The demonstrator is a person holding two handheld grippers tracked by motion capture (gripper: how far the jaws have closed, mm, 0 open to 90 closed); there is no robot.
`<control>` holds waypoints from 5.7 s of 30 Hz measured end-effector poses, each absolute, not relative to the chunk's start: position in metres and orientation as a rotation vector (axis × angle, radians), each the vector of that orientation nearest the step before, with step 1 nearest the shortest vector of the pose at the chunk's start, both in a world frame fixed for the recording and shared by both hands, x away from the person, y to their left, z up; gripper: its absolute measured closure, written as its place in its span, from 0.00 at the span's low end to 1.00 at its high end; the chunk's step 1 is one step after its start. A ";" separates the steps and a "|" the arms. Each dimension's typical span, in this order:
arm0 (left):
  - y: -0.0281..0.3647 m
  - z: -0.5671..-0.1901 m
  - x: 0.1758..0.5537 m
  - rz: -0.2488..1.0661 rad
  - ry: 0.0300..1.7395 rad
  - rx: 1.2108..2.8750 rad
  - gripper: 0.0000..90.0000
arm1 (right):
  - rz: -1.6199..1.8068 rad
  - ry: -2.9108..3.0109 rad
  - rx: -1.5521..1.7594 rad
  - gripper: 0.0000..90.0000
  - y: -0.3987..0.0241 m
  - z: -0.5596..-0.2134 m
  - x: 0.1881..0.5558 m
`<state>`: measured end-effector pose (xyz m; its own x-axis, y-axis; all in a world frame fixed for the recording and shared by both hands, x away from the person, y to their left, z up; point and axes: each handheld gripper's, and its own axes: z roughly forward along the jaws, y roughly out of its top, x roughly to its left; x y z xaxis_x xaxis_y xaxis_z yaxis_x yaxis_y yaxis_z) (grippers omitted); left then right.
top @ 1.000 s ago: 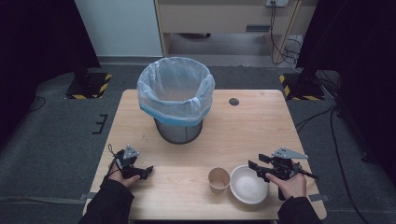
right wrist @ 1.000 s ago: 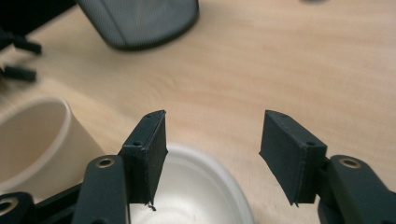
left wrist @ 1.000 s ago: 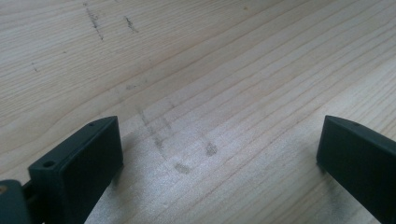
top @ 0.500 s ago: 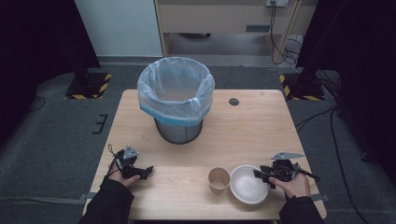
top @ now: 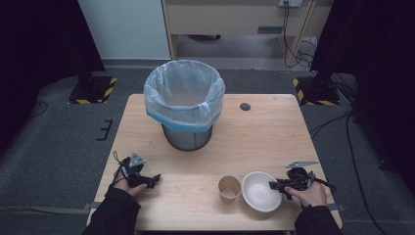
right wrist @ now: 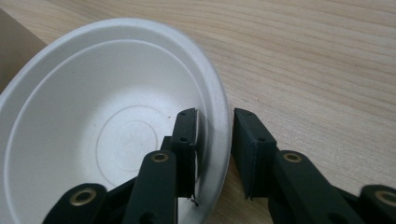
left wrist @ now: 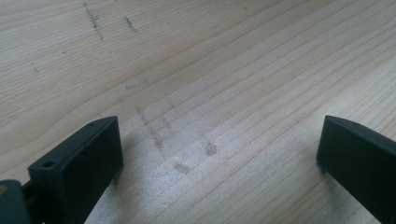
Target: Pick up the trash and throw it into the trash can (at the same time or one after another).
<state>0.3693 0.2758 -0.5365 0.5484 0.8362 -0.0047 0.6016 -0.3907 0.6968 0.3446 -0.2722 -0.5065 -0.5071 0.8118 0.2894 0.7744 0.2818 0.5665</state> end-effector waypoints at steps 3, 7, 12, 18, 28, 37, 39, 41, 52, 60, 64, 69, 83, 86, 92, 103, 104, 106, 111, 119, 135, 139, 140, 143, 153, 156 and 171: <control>0.276 -0.536 0.369 0.462 1.153 2.130 0.00 | 1.042 2.477 1.530 0.87 -0.272 -0.505 0.344; 0.276 -0.536 0.369 0.462 1.152 2.130 0.00 | 1.048 2.472 1.530 0.88 -0.272 -0.502 0.344; 0.276 -0.536 0.369 0.462 1.153 2.129 0.00 | 1.085 2.388 1.561 0.91 -0.276 -0.494 0.345; 0.276 -0.536 0.369 0.462 1.153 2.129 0.00 | 1.138 2.248 1.592 0.93 -0.282 -0.484 0.344; 0.276 -0.536 0.369 0.462 1.153 2.129 0.00 | 1.227 2.064 1.574 0.93 -0.287 -0.467 0.341; 0.276 -0.536 0.369 0.462 1.153 2.130 0.00 | 1.324 1.915 1.559 0.93 -0.289 -0.455 0.339; 0.276 -0.536 0.369 0.462 1.153 2.130 0.00 | 1.336 1.899 1.558 0.93 -0.290 -0.454 0.338; 0.276 -0.536 0.369 0.462 1.153 2.130 0.00 | 1.380 1.852 1.555 0.93 -0.291 -0.451 0.337; 0.276 -0.536 0.369 0.462 1.153 2.131 0.00 | 1.515 1.717 1.490 0.93 -0.291 -0.436 0.336; 0.276 -0.536 0.369 0.462 1.153 2.130 0.00 | 1.605 1.647 1.456 0.93 -0.288 -0.424 0.335; 0.276 -0.536 0.369 0.462 1.153 2.129 0.00 | 1.634 1.604 1.442 0.93 -0.287 -0.416 0.336; 0.276 -0.536 0.369 0.462 1.153 2.130 0.00 | 1.657 1.578 1.418 0.93 -0.284 -0.408 0.338; 0.276 -0.536 0.369 0.463 1.153 2.130 0.00 | 1.813 1.448 1.268 0.93 -0.266 -0.345 0.354; 0.276 -0.536 0.369 0.463 1.154 2.130 0.00 | 1.829 1.439 1.242 0.93 -0.261 -0.333 0.357; 0.276 -0.536 0.369 0.463 1.154 2.130 0.00 | 1.851 1.422 1.202 0.93 -0.252 -0.314 0.363; 0.276 -0.536 0.369 0.463 1.154 2.131 0.00 | 1.882 1.385 1.143 0.93 -0.230 -0.283 0.380; 0.276 -0.536 0.369 0.463 1.153 2.131 0.00 | 1.883 1.381 1.138 0.93 -0.226 -0.278 0.383; 0.276 -0.536 0.369 0.463 1.153 2.130 0.00 | 1.892 1.372 1.133 0.93 -0.223 -0.273 0.387; 0.276 -0.536 0.369 0.463 1.153 2.131 0.00 | 1.891 1.369 1.115 0.93 -0.214 -0.263 0.394; 0.276 -0.537 0.369 0.464 1.154 2.128 0.00 | 1.912 1.366 1.097 0.93 -0.192 -0.250 0.409; 0.276 -0.537 0.369 0.463 1.152 2.129 0.00 | 1.915 1.369 1.095 0.93 -0.156 -0.239 0.432; 0.276 -0.537 0.369 0.463 1.153 2.128 0.00 | 1.914 1.381 1.087 0.93 -0.146 -0.238 0.438; 0.276 -0.537 0.369 0.462 1.152 2.129 0.00 | 1.919 1.382 1.084 0.93 -0.141 -0.237 0.441; 0.276 -0.537 0.369 0.462 1.152 2.128 0.00 | 1.921 1.380 1.091 0.93 -0.135 -0.239 0.447; 0.276 -0.537 0.370 0.462 1.151 2.128 0.00 | 1.907 1.395 1.103 0.93 -0.117 -0.244 0.463; 0.276 -0.536 0.370 0.461 1.151 2.130 0.00 | 1.904 1.402 1.096 0.93 -0.111 -0.243 0.468; 0.276 -0.536 0.370 0.460 1.150 2.130 0.00 | 1.879 1.459 1.138 0.93 -0.074 -0.267 0.494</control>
<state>0.3696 0.2758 -0.5364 0.5505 0.8348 -0.0054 0.6008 -0.3917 0.6969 0.4942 -0.0740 -0.2667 -0.5262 0.7921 0.3094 0.1031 -0.3017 0.9478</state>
